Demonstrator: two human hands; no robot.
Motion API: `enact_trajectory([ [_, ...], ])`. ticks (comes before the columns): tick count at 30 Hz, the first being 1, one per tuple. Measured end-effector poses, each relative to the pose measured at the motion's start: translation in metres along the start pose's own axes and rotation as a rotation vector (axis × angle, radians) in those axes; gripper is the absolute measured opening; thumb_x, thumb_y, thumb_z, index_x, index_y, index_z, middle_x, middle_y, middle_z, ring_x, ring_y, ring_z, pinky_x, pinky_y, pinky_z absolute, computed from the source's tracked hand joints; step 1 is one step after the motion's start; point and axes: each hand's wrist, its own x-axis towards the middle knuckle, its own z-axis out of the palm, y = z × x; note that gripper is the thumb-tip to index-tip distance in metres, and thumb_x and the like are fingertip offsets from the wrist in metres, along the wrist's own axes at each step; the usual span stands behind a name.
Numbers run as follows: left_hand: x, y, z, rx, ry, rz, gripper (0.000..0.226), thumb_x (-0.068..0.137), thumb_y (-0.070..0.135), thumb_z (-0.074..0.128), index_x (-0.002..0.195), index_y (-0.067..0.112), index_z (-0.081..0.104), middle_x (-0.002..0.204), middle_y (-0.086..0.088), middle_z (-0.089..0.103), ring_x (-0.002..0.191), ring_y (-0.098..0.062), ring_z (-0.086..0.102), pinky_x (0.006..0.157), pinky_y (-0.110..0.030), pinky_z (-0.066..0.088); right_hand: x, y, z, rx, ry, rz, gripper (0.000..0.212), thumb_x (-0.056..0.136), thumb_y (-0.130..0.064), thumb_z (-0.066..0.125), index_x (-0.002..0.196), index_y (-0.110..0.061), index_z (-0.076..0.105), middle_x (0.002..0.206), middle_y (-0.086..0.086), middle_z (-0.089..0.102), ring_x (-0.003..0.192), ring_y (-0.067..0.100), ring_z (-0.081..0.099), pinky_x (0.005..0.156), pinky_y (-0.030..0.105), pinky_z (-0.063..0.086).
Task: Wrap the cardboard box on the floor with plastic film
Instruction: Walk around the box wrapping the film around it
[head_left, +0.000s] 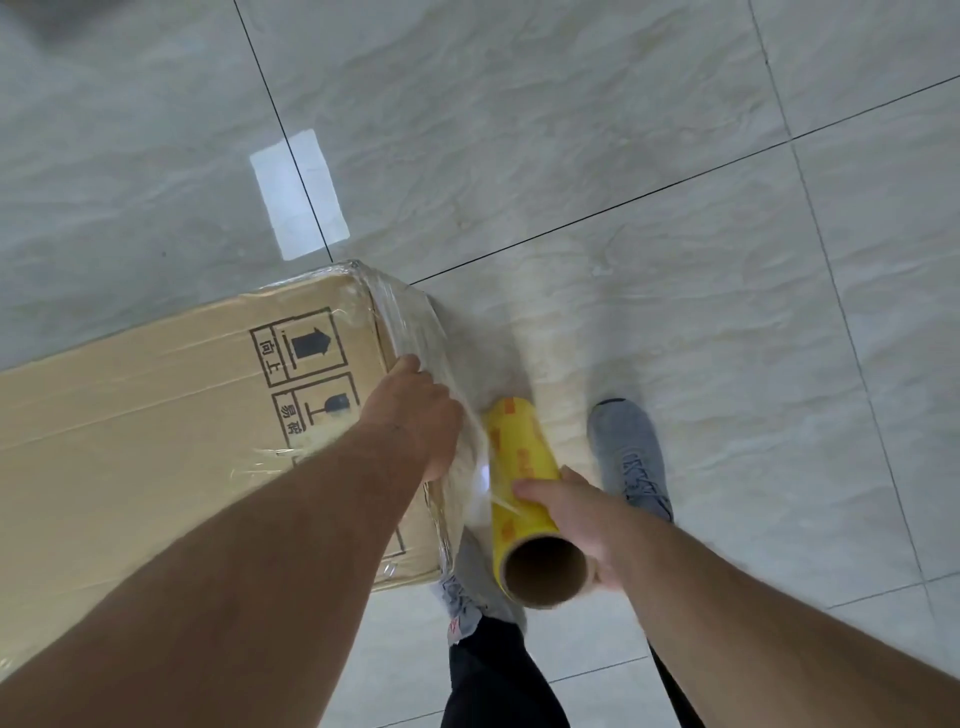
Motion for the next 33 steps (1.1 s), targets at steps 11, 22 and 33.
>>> enact_trajectory([
  [11,-0.027,0.027,0.017,0.010,0.024,0.179,0.019,0.097,0.027,0.059,0.111,0.025,0.072,0.110,0.005,0.074,0.104,-0.019,0.061,0.105,-0.038,0.040,0.002,-0.001,0.035,-0.434,0.018,-0.098,0.092,0.091,-0.067,0.066,0.157,-0.009,0.039,0.147,0.012,0.054,0.127,0.030,0.054,0.099,0.035,0.041],
  [22,-0.021,0.040,0.034,0.119,0.089,0.123,0.037,0.102,0.046,0.039,0.119,0.031,0.068,0.120,0.004,0.067,0.116,-0.021,0.058,0.101,-0.043,0.033,0.001,0.069,0.046,0.579,-0.058,-0.016,0.055,0.085,-0.062,0.076,0.123,-0.022,0.070,0.111,0.016,0.081,0.104,0.039,0.076,0.089,0.063,0.061],
  [33,-0.027,0.048,0.027,0.124,0.002,0.154,0.036,0.102,0.041,0.038,0.130,0.026,0.056,0.130,-0.001,0.069,0.124,-0.021,0.059,0.113,-0.048,0.029,0.004,0.100,0.025,0.111,0.050,-0.114,0.069,0.084,-0.059,0.081,0.140,-0.031,0.052,0.119,0.009,0.071,0.102,0.033,0.072,0.098,0.054,0.059],
])
